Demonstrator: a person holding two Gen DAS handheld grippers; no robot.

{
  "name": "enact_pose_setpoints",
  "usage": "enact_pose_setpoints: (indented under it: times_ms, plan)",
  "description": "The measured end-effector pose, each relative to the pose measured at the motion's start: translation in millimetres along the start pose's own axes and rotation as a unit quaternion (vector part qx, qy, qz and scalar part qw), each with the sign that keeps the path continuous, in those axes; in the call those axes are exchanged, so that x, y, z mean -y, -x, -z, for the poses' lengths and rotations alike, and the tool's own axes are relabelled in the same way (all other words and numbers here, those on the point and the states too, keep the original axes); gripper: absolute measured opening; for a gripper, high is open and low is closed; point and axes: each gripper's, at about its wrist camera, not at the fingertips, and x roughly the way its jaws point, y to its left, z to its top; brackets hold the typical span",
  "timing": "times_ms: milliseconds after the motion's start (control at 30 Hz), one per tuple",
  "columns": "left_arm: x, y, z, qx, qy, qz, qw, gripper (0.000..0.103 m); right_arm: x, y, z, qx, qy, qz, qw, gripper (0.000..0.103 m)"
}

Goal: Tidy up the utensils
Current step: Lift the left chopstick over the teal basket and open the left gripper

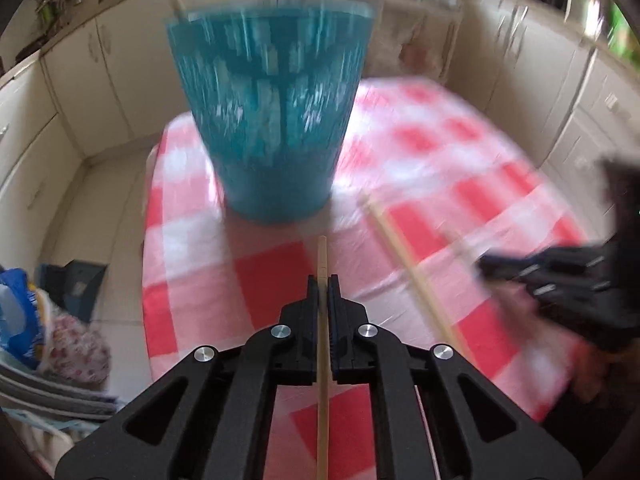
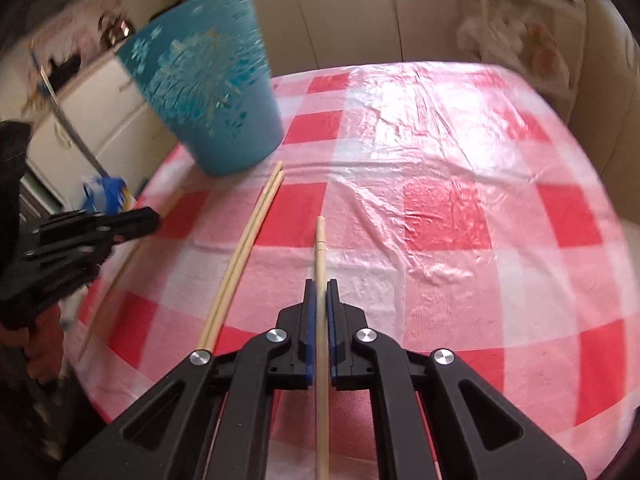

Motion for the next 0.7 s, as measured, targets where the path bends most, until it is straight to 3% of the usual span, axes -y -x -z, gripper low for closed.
enact_pose_setpoints:
  times_ms: [167, 400, 533, 700]
  plan:
    - [-2, 63, -26, 0.116, 0.017, 0.058, 0.9914, 0.004, 1, 0, 0, 0.006, -0.003, 0.002, 1.0, 0.006]
    - [-9, 123, -87, 0.261, 0.046, 0.056, 0.9627, 0.004, 2, -2, 0, 0.009, -0.01, -0.002, 1.0, 0.006]
    - [-12, 139, -117, 0.306, 0.061, 0.04, 0.9492, 0.004, 1, -2, 1, 0.011, -0.009, 0.0, 1.0, 0.006]
    - [-17, 137, -153, 0.335, 0.087, 0.017, 0.9382, 0.004, 2, -3, 2, 0.01, -0.014, -0.003, 1.0, 0.006]
